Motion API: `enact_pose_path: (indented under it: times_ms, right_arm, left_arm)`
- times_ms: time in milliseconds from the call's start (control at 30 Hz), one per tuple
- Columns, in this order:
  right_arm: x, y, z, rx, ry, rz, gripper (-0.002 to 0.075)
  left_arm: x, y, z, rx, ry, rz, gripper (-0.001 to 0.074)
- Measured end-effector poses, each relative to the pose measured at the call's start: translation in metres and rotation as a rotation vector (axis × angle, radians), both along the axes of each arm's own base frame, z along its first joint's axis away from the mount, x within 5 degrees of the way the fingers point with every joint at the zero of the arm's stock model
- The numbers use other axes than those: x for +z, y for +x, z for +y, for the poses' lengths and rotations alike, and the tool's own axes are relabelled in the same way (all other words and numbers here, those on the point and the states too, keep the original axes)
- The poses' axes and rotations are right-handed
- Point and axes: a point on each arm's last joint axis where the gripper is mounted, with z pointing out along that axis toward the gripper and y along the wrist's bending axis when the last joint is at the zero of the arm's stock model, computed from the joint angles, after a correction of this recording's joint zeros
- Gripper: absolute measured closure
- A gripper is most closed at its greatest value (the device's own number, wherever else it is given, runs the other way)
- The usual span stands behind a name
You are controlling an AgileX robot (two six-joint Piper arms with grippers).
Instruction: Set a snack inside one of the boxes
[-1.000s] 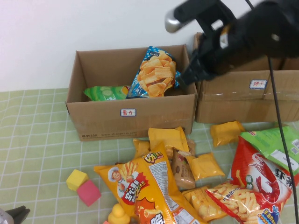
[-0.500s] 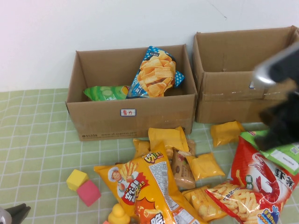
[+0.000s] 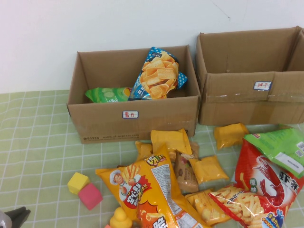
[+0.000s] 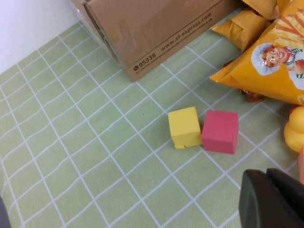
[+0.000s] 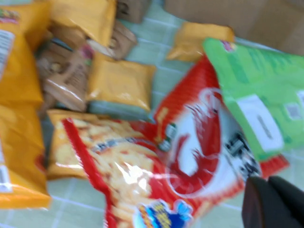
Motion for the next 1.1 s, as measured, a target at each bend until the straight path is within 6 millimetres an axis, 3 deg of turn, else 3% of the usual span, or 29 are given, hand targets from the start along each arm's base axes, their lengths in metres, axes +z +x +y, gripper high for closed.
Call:
enact_pose_path:
  times_ms: [333, 700, 933, 1100]
  right_arm:
    - [0.016, -0.029, -0.028, -0.076, 0.038, -0.086, 0.0728]
    - [0.027, -0.065, -0.044, -0.019, 0.182, -0.162, 0.0728]
    - [0.022, -0.09, -0.062, -0.01, 0.14, -0.122, 0.0728]
    - [0.018, -0.094, -0.066, -0.025, 0.117, -0.083, 0.0728]
  left_arm:
    - [0.002, -0.002, 0.001, 0.0, 0.0, -0.022, 0.0737]
    - [0.023, -0.032, 0.015, -0.005, -0.122, -0.269, 0.0737]
    - [0.023, -0.034, 0.016, -0.003, -0.132, -0.277, 0.0737]
    - [0.024, -0.034, 0.016, -0.001, -0.142, -0.28, 0.0737]
